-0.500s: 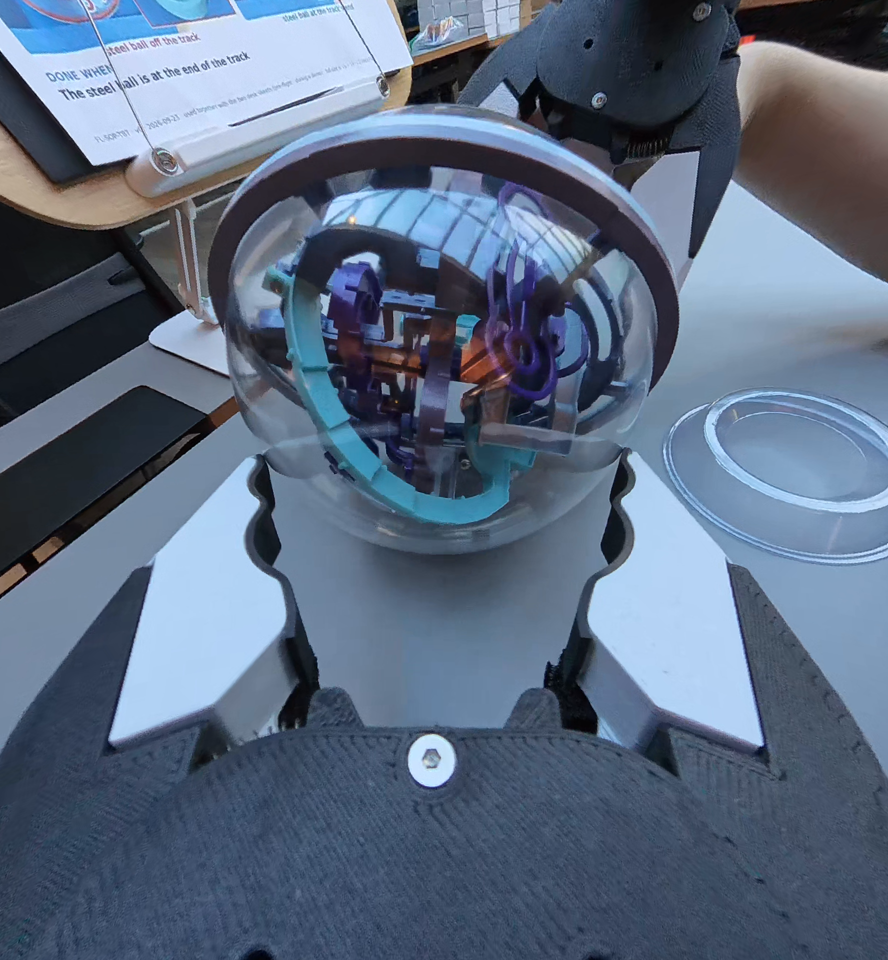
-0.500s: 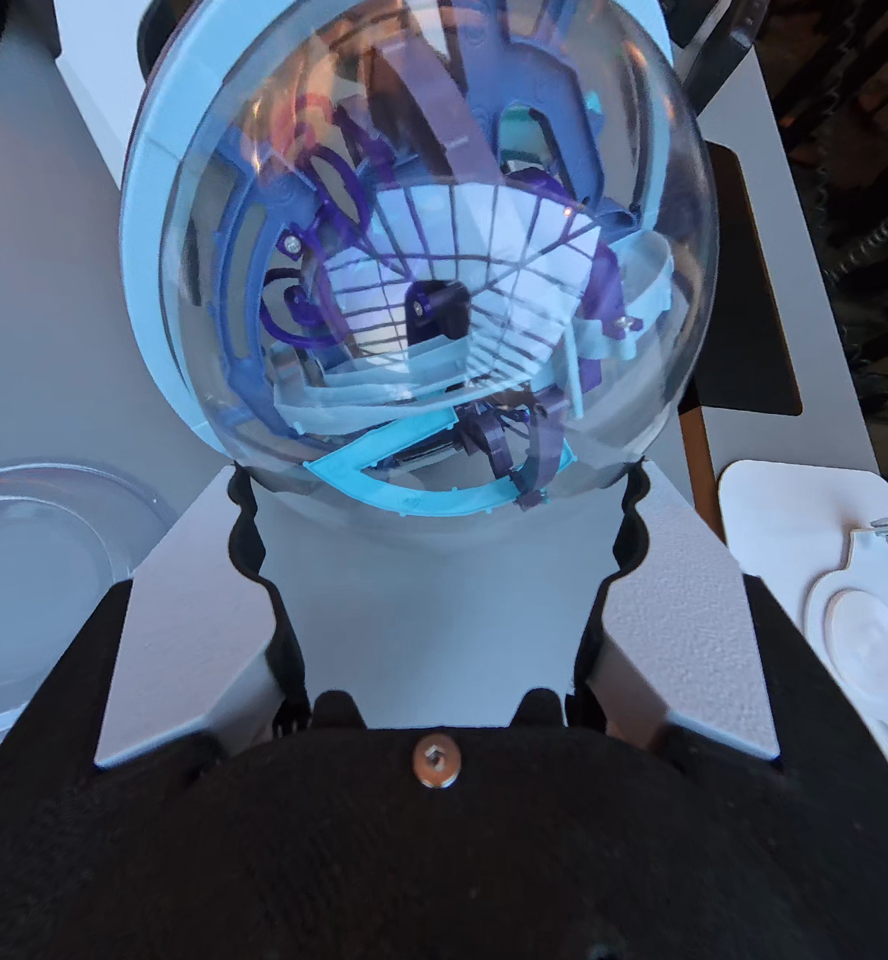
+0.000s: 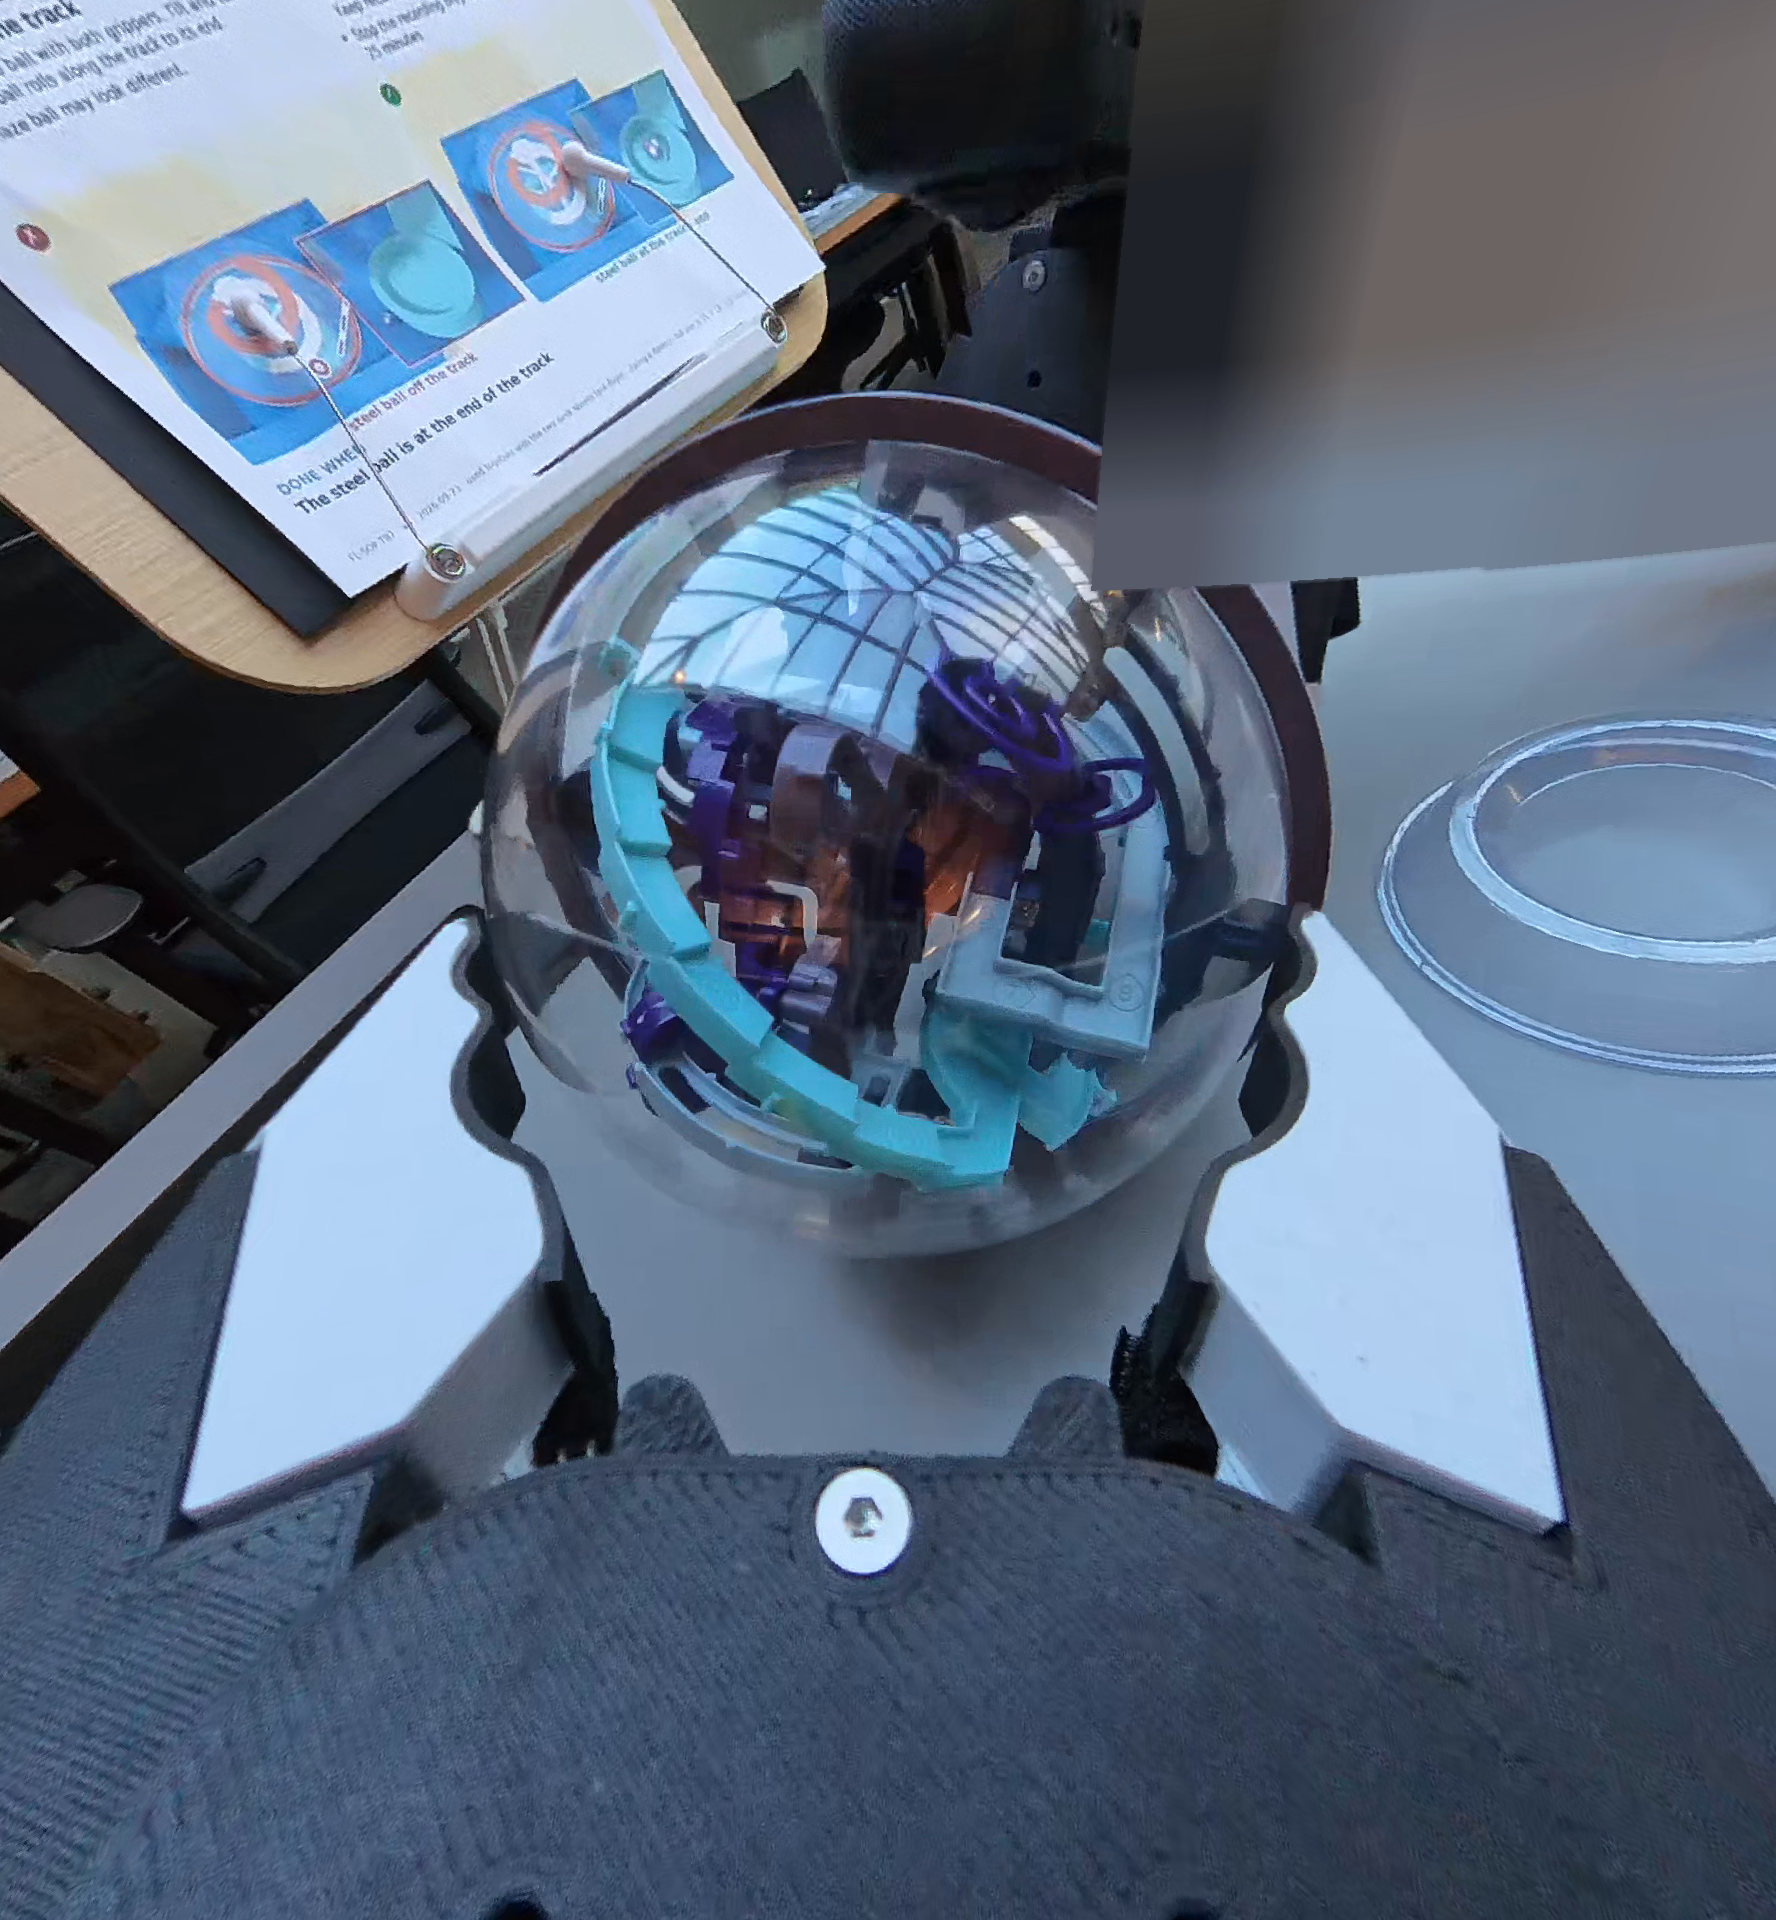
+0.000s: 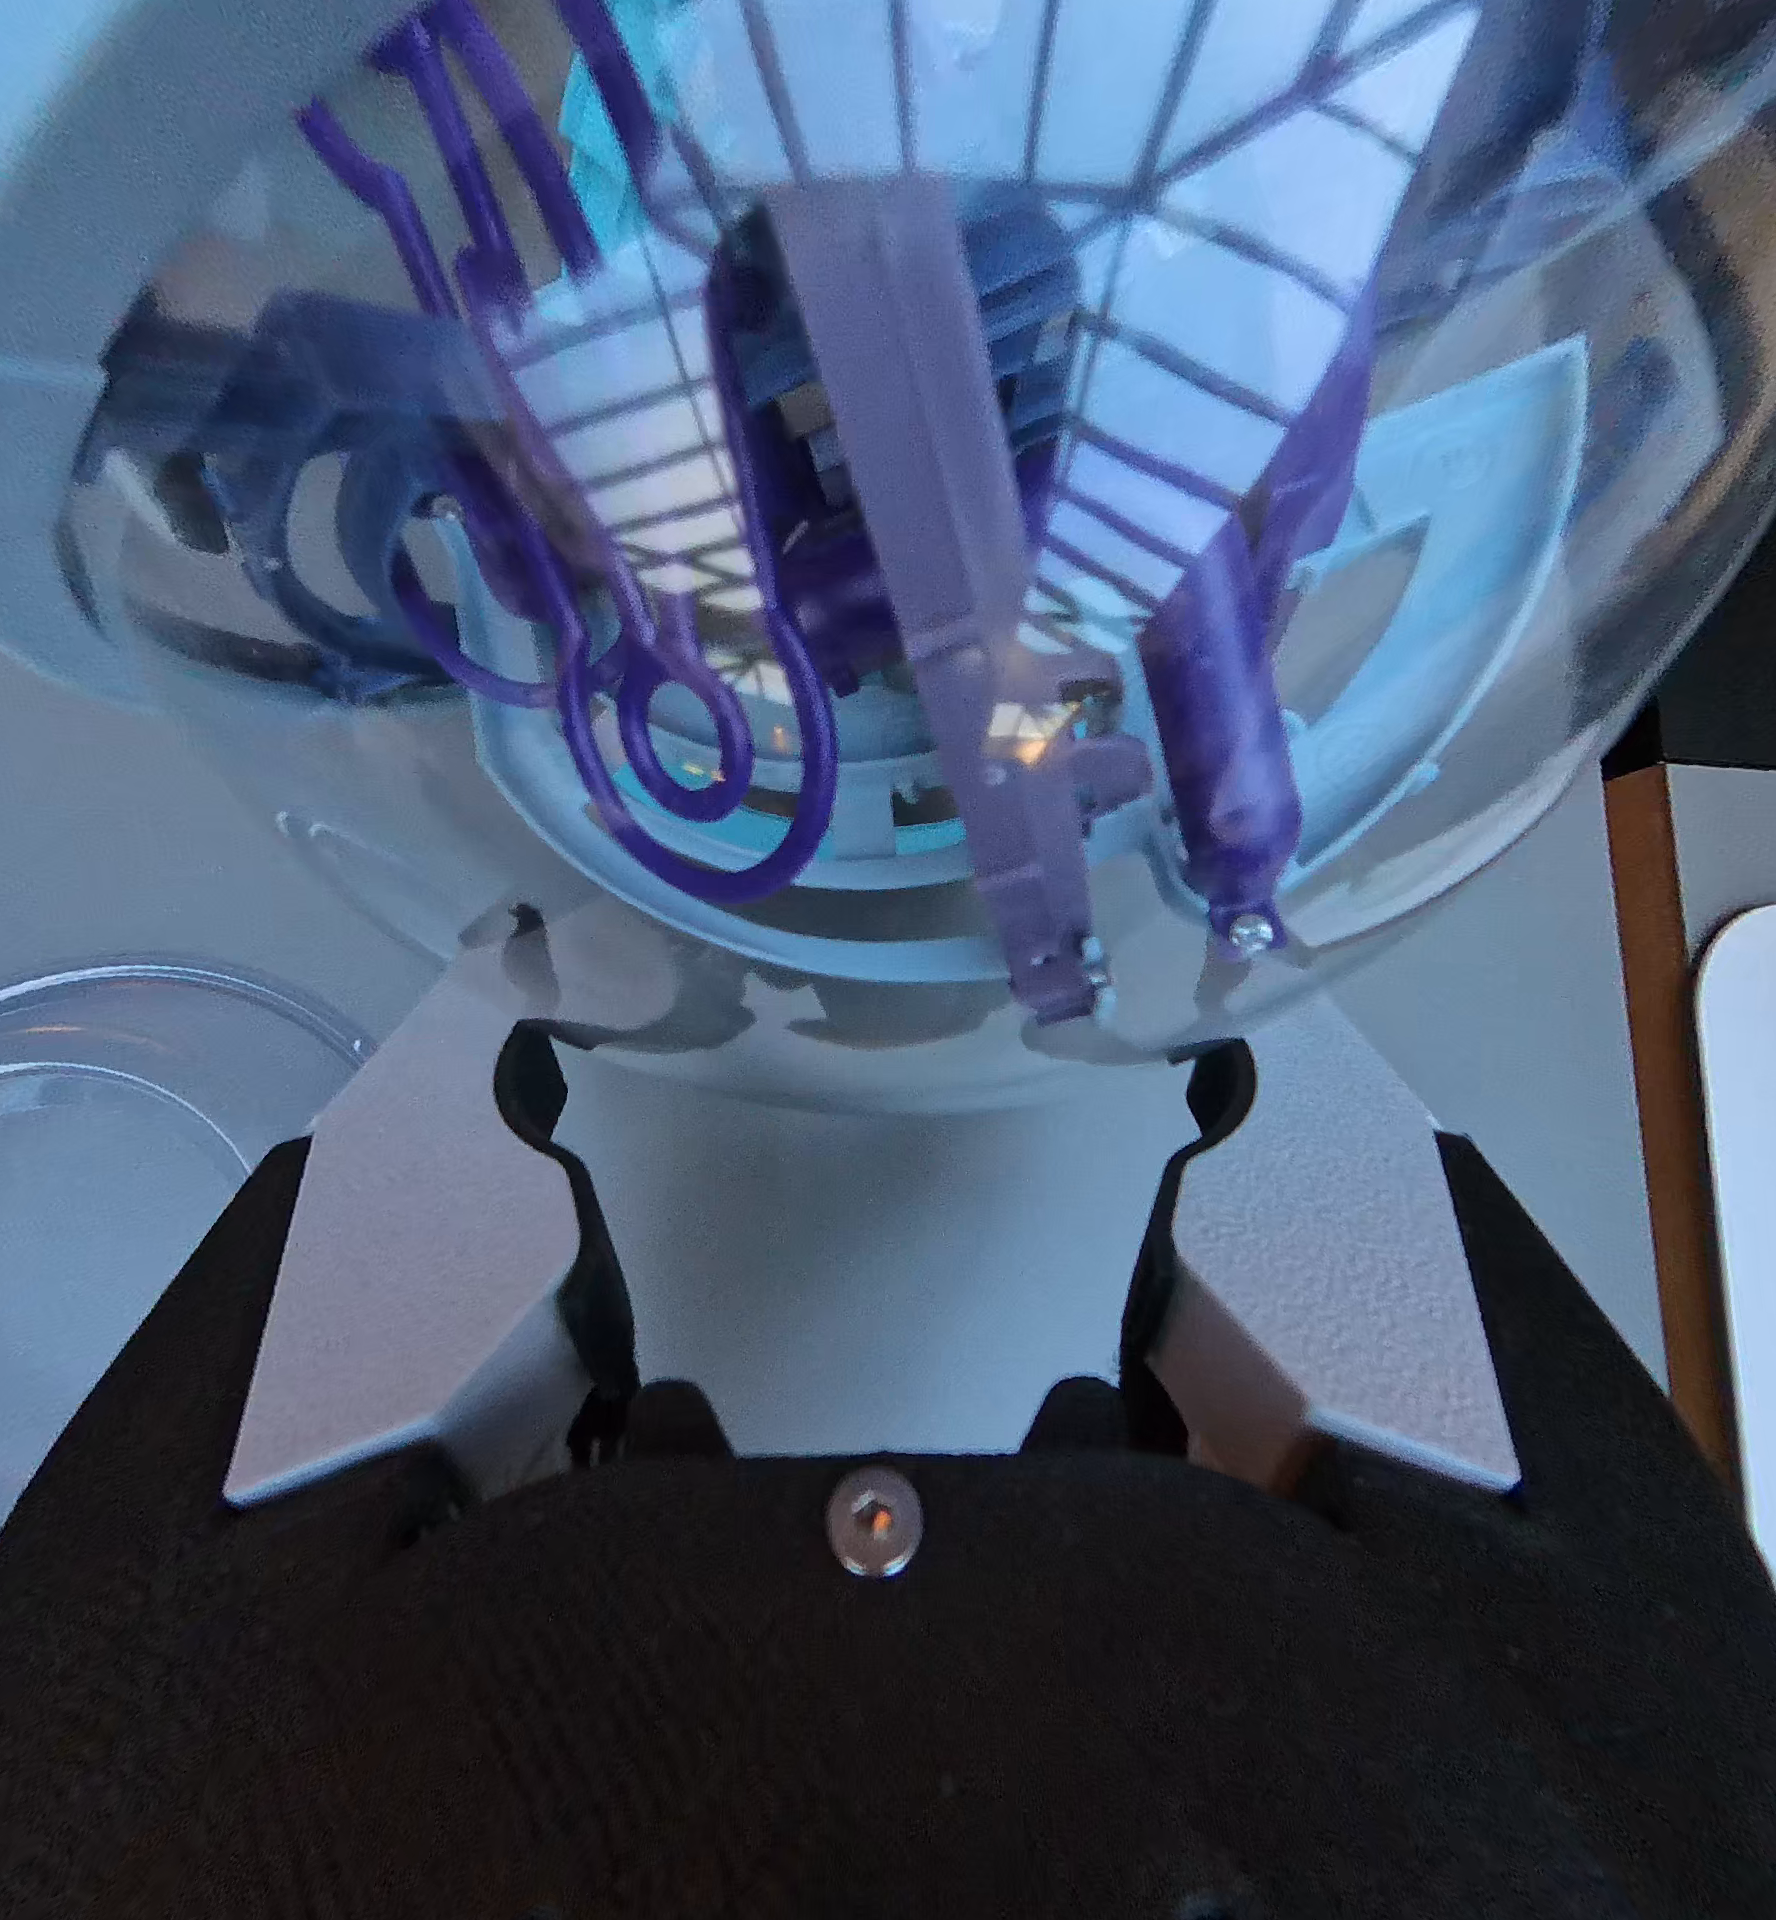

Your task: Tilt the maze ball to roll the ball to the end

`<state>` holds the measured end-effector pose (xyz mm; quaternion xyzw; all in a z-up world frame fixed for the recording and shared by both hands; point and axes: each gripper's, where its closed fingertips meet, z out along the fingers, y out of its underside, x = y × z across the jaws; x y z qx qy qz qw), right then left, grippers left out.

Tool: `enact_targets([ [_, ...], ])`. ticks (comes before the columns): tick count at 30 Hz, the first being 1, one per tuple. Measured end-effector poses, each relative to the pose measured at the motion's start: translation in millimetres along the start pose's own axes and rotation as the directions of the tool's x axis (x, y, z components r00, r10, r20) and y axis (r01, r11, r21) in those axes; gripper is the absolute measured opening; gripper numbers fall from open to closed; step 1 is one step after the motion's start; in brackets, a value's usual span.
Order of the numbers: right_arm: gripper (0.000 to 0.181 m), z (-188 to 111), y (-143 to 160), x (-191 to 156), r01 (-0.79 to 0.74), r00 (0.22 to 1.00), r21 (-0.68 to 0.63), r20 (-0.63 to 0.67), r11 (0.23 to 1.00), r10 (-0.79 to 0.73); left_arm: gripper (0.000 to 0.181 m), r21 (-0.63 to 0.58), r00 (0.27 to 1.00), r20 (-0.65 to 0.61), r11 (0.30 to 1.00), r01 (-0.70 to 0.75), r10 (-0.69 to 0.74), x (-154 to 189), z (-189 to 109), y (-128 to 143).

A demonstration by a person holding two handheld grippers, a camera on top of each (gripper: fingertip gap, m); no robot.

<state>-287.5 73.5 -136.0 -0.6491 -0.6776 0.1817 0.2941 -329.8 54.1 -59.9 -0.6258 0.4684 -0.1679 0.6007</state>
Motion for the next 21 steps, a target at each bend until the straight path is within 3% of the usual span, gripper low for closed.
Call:
enact_targets([
  [6, 0.131, -7, 3, 6, 0.055, 0.998, 0.02, -0.033, 0.998, -0.054, 0.14, 0.042, 0.999, -0.026, 0.998, 0.041, -0.04, -3, -1, 1],
  [12, 0.141, -30, -17, 25, 0.083, 0.987, 0.147, -0.145, 0.986, -0.062, 0.113, 0.048, 0.999, -0.011, 0.998, 0.039, -0.038, -9, -3, 9],
  [16, 0.135, -31, -15, 26, 0.08, 0.987, 0.131, -0.147, 0.988, -0.06, 0.115, 0.035, 0.999, -0.002, 0.999, 0.04, -0.04, -10, -2, 11],
  [21, 0.125, -38, -26, 21, 0.026, 0.994, 0.158, -0.11, 0.987, -0.008, 0.132, -0.059, 0.996, 0.0, 0.994, 0.089, -0.089, -14, 3, 33],
])
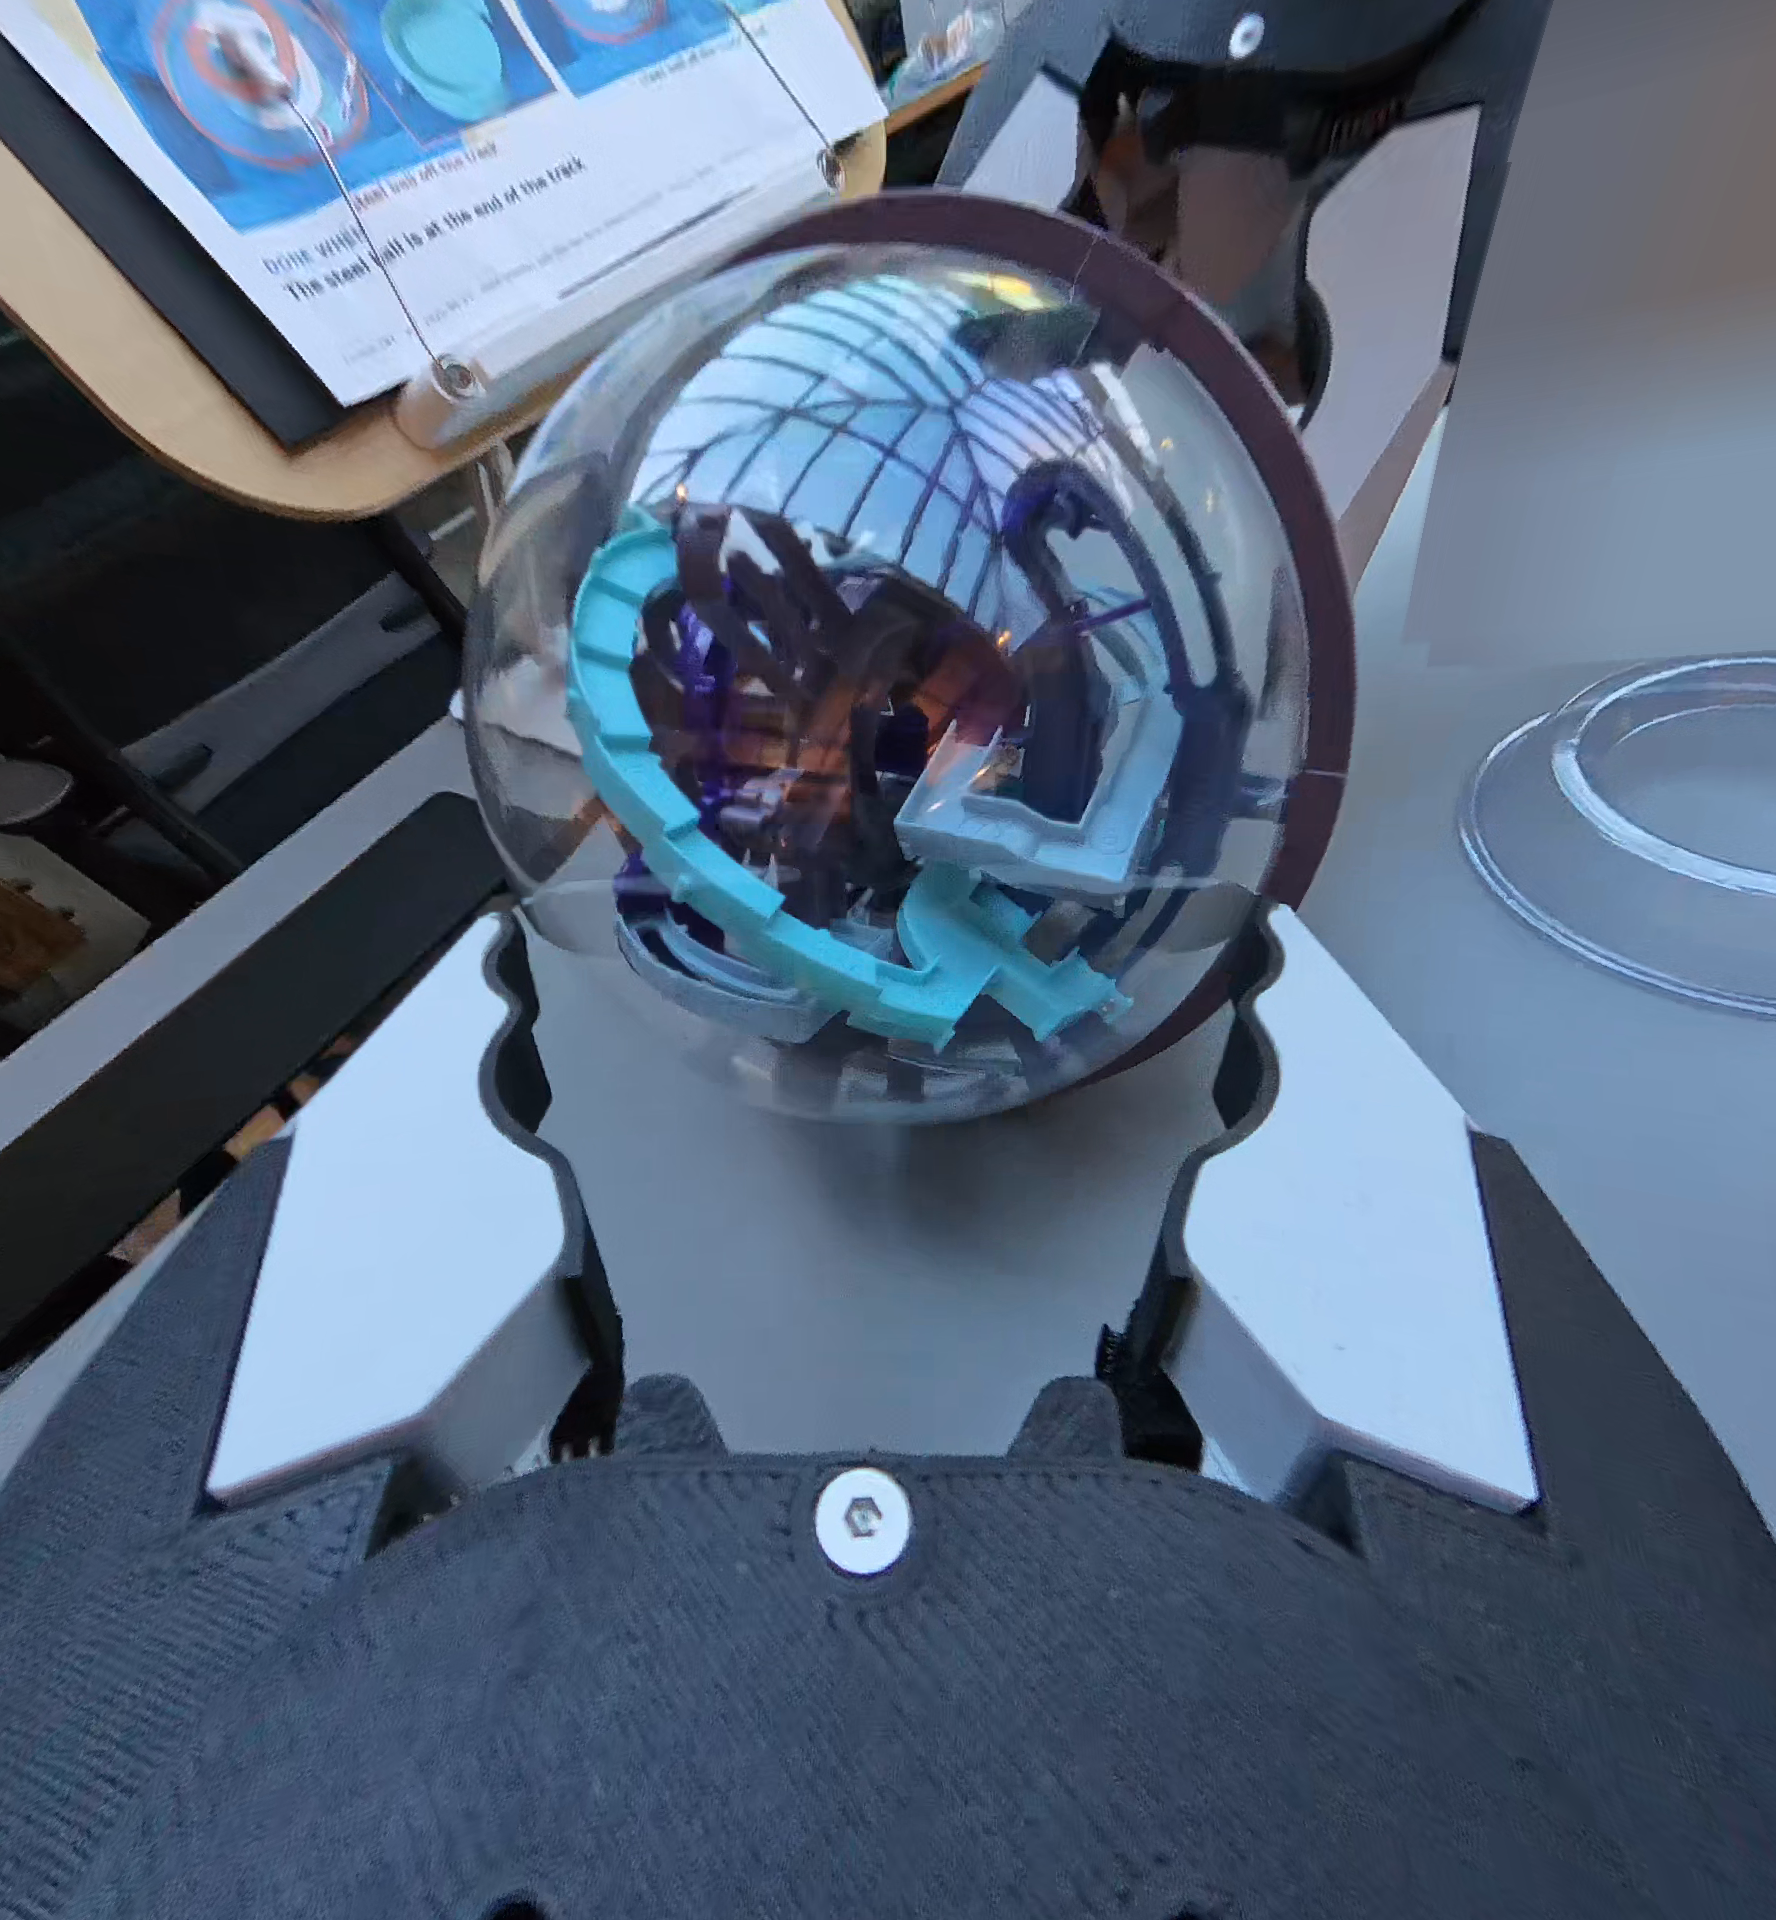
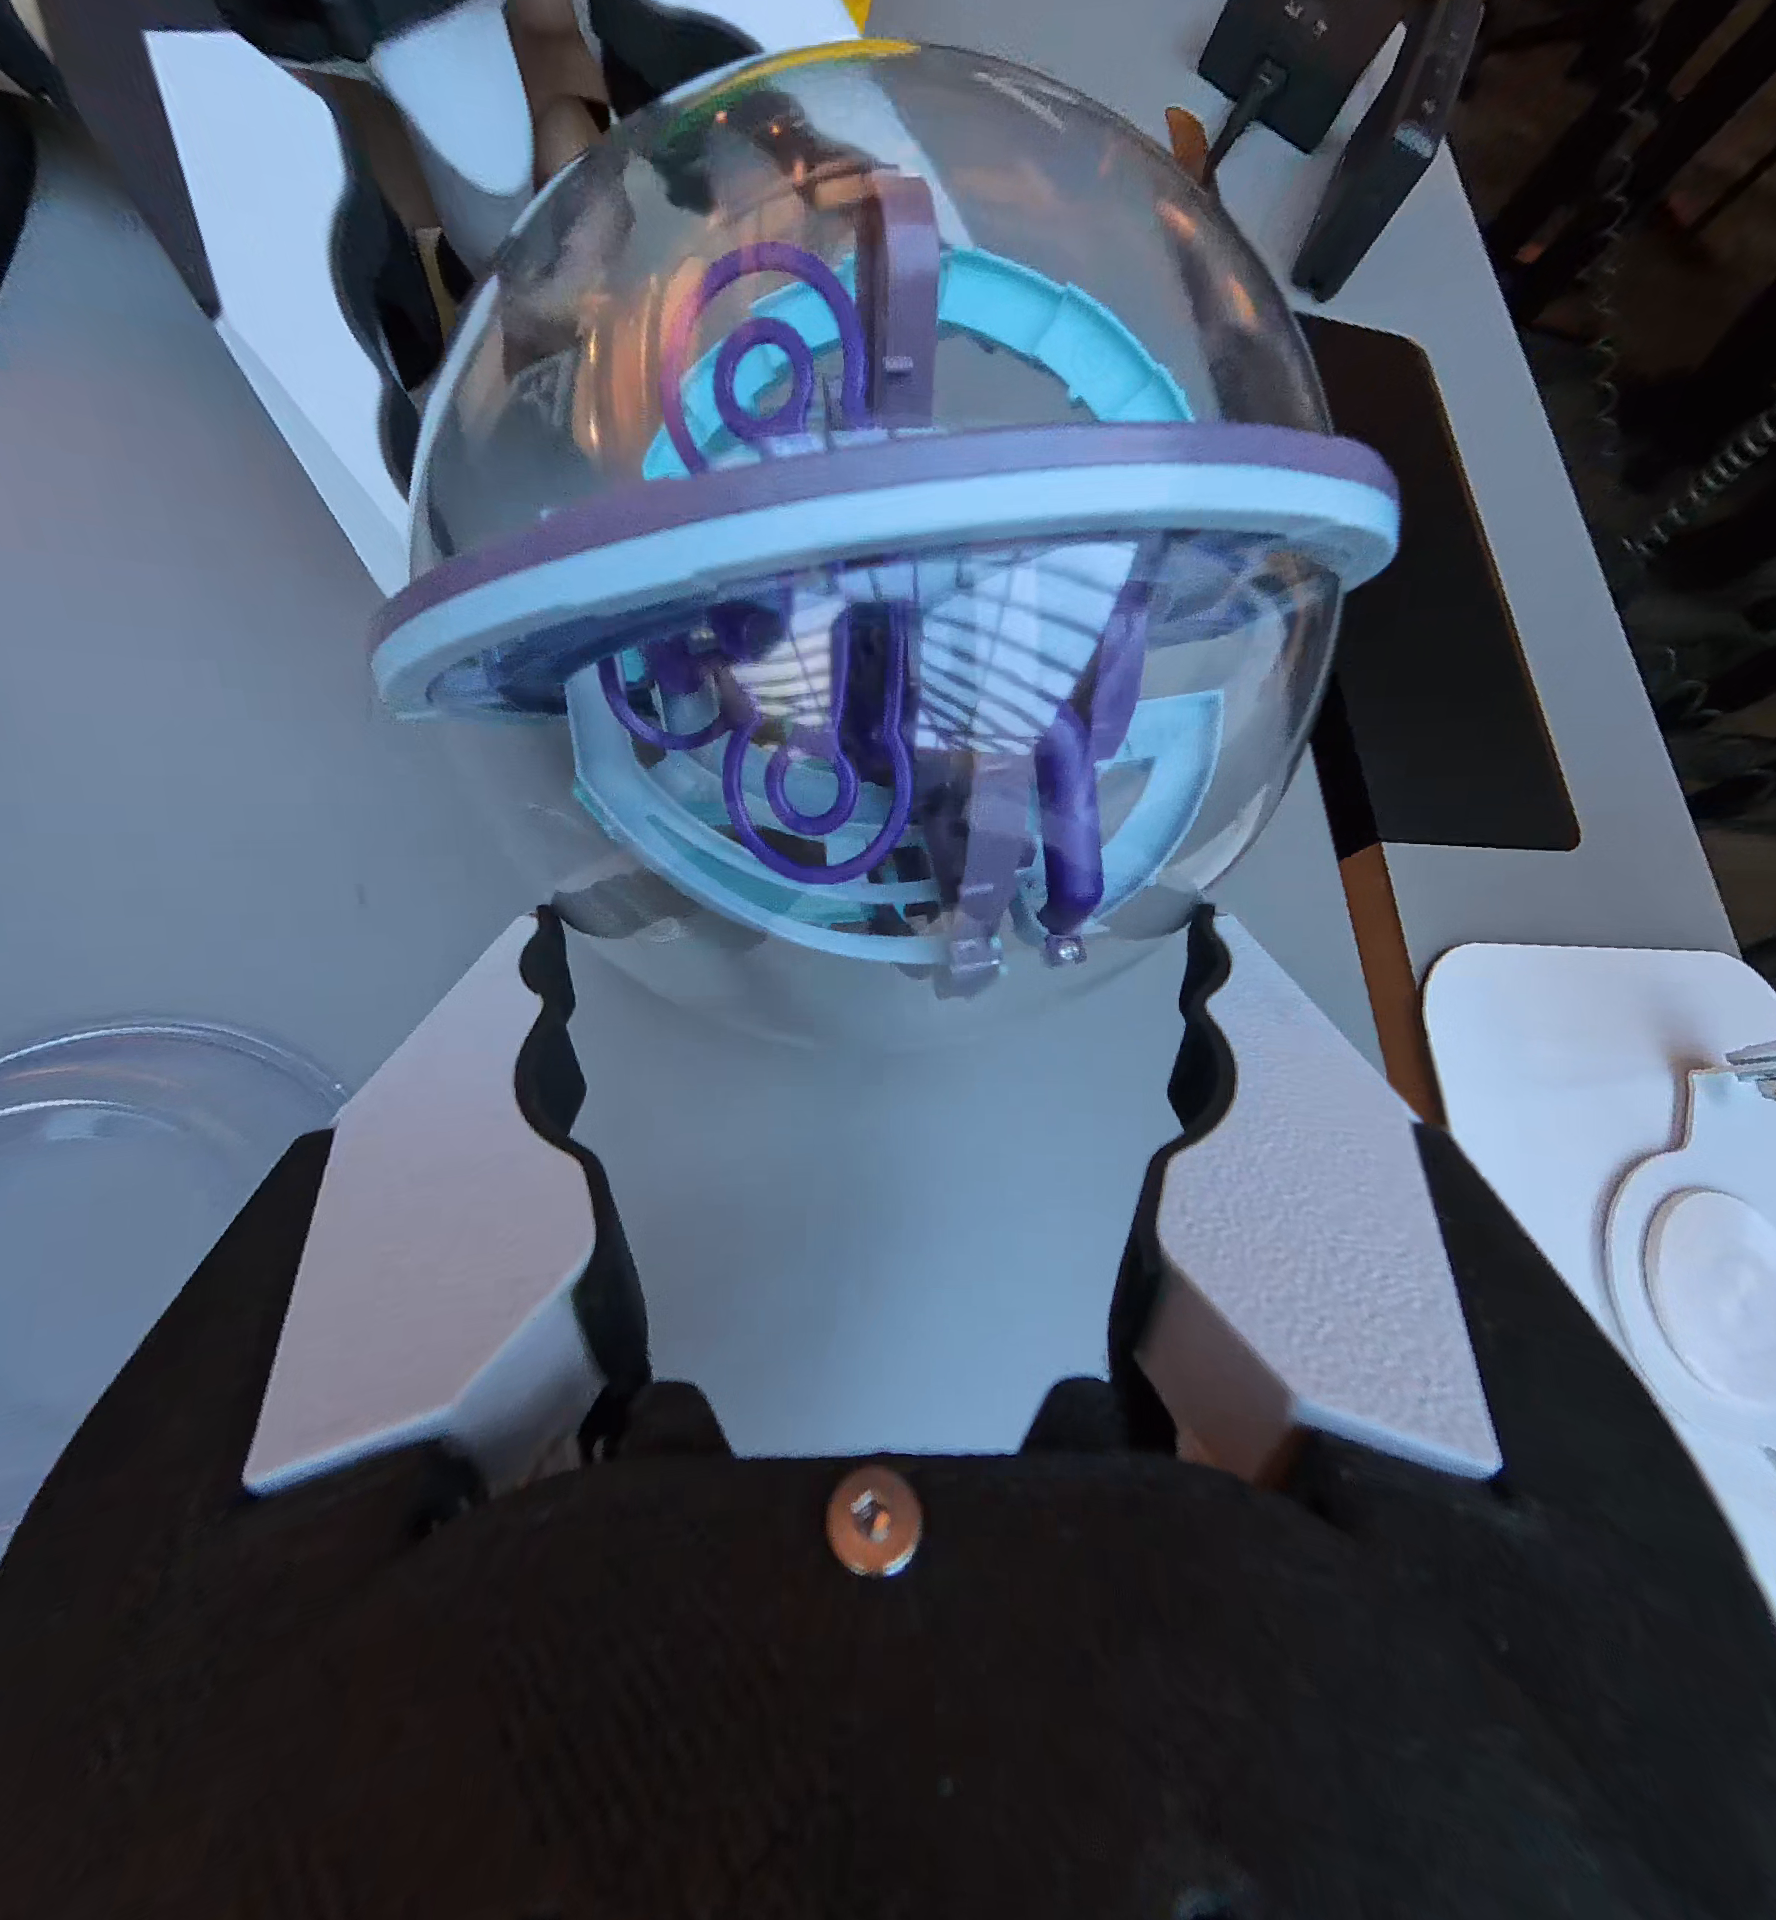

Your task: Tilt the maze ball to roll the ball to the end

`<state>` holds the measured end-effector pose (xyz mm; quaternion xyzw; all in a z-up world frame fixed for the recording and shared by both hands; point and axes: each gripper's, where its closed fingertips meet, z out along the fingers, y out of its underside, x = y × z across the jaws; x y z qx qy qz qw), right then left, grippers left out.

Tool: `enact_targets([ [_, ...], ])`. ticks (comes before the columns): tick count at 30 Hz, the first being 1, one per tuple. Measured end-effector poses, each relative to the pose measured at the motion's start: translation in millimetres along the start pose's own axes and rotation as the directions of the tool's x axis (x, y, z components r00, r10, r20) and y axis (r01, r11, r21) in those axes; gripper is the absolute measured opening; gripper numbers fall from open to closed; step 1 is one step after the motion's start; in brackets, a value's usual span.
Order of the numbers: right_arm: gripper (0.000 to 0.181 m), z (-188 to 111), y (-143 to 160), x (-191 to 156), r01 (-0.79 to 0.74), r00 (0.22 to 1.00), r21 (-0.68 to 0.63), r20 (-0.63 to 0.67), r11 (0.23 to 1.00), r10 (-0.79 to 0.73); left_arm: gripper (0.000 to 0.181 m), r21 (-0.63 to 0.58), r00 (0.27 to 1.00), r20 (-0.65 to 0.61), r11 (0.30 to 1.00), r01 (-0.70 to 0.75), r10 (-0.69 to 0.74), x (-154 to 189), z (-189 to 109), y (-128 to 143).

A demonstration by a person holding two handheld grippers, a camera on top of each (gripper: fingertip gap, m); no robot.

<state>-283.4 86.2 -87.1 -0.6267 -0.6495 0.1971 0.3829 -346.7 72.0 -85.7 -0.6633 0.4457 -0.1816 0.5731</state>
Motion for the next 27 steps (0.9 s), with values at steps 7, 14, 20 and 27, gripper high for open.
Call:
enact_targets([
  [7, 0.118, 3, 6, -5, 0.02, 1.0, -0.06, 0.01, 0.998, -0.02, 0.134, 0.002, 1.0, -0.023, 1.0, -0.001, 0.001, 3, -2, -1],
  [14, 0.107, 9, 19, -15, 0.022, 0.997, -0.101, 0.076, 0.995, -0.015, 0.132, 0.053, 0.983, -0.127, 0.989, 0.14, -0.133, 5, -15, -12],
  [20, 0.105, 15, 29, -21, 0.015, 0.993, -0.129, 0.118, 0.992, 0.001, 0.119, 0.105, 0.985, -0.116, 0.985, 0.14, -0.128, -3, -27, -20],
  [27, 0.108, 3, 40, -19, -0.034, 0.987, -0.149, 0.149, 0.988, 0.057, 0.108, 0.105, 0.963, -0.068, 0.958, 0.266, -0.26, -20, -33, -20],
])
